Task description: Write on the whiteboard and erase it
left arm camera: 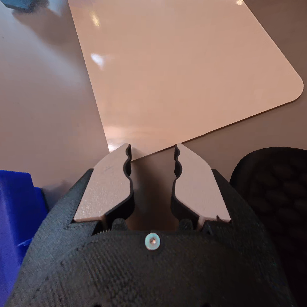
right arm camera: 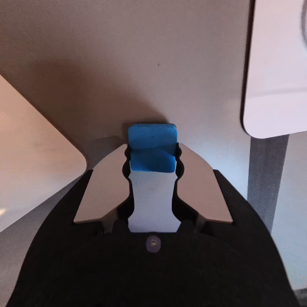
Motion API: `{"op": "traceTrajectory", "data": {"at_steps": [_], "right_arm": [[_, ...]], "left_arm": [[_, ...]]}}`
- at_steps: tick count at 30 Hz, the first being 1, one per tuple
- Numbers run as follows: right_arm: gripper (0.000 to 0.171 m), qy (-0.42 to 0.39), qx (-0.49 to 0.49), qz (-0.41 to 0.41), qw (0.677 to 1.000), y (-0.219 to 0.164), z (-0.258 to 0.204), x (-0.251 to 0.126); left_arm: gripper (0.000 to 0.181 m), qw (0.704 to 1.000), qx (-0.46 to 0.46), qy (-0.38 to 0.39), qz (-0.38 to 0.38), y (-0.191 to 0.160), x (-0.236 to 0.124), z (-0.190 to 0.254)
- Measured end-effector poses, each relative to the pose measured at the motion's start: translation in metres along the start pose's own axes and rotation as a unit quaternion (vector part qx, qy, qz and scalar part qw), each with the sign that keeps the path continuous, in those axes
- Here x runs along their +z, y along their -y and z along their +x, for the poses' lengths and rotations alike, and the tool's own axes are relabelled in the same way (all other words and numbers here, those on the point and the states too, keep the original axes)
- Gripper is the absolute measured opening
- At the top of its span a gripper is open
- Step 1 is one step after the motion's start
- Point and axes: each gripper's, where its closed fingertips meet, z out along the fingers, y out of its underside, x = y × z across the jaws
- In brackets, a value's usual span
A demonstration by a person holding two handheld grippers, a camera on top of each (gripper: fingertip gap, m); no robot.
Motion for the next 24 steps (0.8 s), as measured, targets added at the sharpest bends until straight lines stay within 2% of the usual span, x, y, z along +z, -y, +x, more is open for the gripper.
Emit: {"op": "traceTrajectory", "data": {"at_steps": [4, 9, 12, 16, 18, 19, 22, 24], "right_arm": [[0.067, -0.005, 0.000, -0.005, 1.000, -0.005, 0.003, 0.004], [0.068, -0.062, -0.010, 0.089, 0.994, 0.014, -0.002, -0.061], [0.067, -0.077, -0.019, 0.170, 0.982, 0.024, -0.036, -0.095], [0.072, -0.116, -0.022, 0.288, 0.950, 0.026, -0.088, -0.114], [0.064, -0.129, -0.005, 0.349, 0.928, 0.021, -0.108, -0.115], [0.053, -0.136, 0.005, 0.376, 0.917, 0.017, -0.116, -0.113], [0.000, -0.163, 0.011, 0.465, 0.870, 0.005, -0.134, -0.112], [0.000, -0.164, 0.029, 0.516, 0.840, -0.003, -0.141, -0.112]], "left_arm": [[0.049, 1.000, -0.018, -0.007, 0.011, 0.001, 0.002, -0.001], [0.049, 1.000, -0.021, 0.000, 0.009, 0.003, 0.004, -0.003], [0.049, 1.000, -0.009, 0.007, 0.006, 0.004, 0.004, -0.004], [0.049, 1.000, -0.014, 0.027, 0.004, 0.003, 0.000, -0.013], [0.045, 0.998, -0.031, 0.034, 0.036, 0.011, -0.006, -0.019], [0.044, 0.997, -0.041, 0.042, 0.056, 0.017, -0.011, -0.023], [0.038, 0.986, -0.066, 0.086, 0.126, 0.038, -0.035, -0.042], [0.031, 0.974, -0.089, 0.124, 0.167, 0.049, -0.055, -0.057]]}}
